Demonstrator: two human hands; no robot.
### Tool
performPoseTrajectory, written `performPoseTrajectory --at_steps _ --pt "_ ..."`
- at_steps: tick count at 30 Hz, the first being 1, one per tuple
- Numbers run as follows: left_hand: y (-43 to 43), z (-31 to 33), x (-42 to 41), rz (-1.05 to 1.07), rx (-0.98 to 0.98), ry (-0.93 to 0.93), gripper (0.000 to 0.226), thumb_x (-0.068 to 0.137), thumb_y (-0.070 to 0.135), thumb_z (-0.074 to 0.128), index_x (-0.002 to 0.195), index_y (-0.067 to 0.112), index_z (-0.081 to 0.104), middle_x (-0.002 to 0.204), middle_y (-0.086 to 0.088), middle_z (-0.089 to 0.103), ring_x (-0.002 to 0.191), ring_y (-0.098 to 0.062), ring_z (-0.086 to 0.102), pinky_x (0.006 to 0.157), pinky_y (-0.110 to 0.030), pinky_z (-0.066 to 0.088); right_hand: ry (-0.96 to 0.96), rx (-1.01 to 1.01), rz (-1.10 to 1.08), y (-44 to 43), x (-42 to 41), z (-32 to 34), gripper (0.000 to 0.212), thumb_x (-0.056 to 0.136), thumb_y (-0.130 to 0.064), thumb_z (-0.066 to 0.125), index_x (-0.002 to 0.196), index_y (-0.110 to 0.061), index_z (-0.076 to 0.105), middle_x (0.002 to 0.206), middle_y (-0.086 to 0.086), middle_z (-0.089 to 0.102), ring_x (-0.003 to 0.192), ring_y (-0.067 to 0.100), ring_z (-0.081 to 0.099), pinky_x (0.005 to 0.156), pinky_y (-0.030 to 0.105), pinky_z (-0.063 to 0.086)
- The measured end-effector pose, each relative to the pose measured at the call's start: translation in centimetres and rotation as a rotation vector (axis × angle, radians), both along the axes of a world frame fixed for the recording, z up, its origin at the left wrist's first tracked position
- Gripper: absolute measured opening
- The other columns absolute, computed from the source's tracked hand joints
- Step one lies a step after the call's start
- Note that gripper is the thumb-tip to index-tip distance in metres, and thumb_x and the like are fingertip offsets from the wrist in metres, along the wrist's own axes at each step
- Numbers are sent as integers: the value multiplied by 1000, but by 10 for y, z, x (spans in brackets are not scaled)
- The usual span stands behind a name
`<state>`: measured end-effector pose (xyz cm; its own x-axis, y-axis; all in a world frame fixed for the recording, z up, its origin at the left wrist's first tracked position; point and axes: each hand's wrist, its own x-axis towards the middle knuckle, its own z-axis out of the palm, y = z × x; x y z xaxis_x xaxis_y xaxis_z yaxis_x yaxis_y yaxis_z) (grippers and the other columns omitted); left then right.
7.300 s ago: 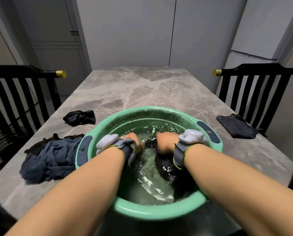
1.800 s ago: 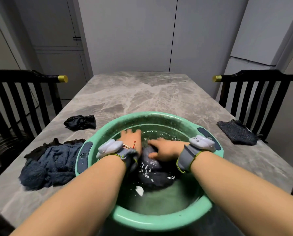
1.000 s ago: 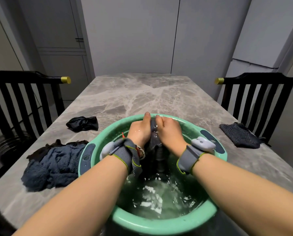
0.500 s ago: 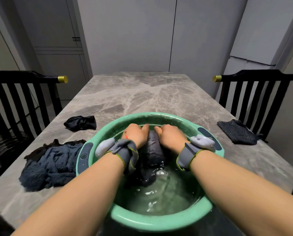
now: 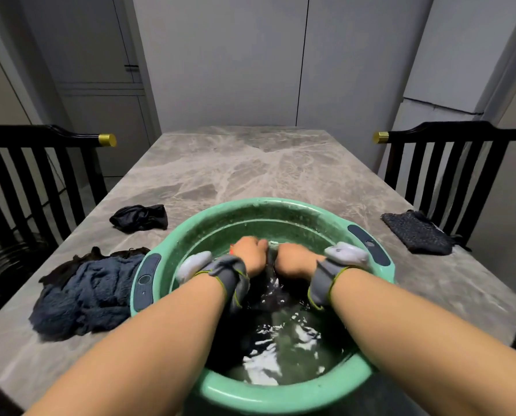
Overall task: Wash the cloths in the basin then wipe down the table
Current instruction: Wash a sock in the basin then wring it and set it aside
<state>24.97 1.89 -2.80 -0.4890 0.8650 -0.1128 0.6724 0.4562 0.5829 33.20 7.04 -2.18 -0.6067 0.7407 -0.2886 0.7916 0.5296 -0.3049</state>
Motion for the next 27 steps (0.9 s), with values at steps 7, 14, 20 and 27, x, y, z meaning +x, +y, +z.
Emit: performPoseTrajectory --at_steps 7,14,20,27 --pt "7 25 -15 297 437 -254 53 104 25 28 102 -16 61 113 -32 61 110 -37 58 87 -35 41 707 -171 -141 -1 -14 14 49 99 -40 37 70 -13 65 94 18 70 87 19 59 80 25 41" --pt "8 29 -16 242 405 -509 64 101 42 27 110 -12 62 118 -29 61 115 -34 59 97 -35 46 724 421 9 -14 -11 21 66 90 -53 19 89 -9 68 93 21 69 90 38 63 74 40 47" --pt "8 30 -14 205 444 -406 49 103 25 33 84 -9 63 86 -19 62 93 -21 57 60 -19 32 700 424 -56 -11 -11 22 62 92 -43 19 87 -5 69 95 24 68 90 38 62 71 36 43" --pt "5 31 -13 185 484 -567 46 100 27 37 89 -7 66 103 -26 65 93 -24 60 96 -41 47 598 328 -75 -3 -15 24 55 100 -35 27 89 1 68 98 27 67 94 40 62 79 38 46"
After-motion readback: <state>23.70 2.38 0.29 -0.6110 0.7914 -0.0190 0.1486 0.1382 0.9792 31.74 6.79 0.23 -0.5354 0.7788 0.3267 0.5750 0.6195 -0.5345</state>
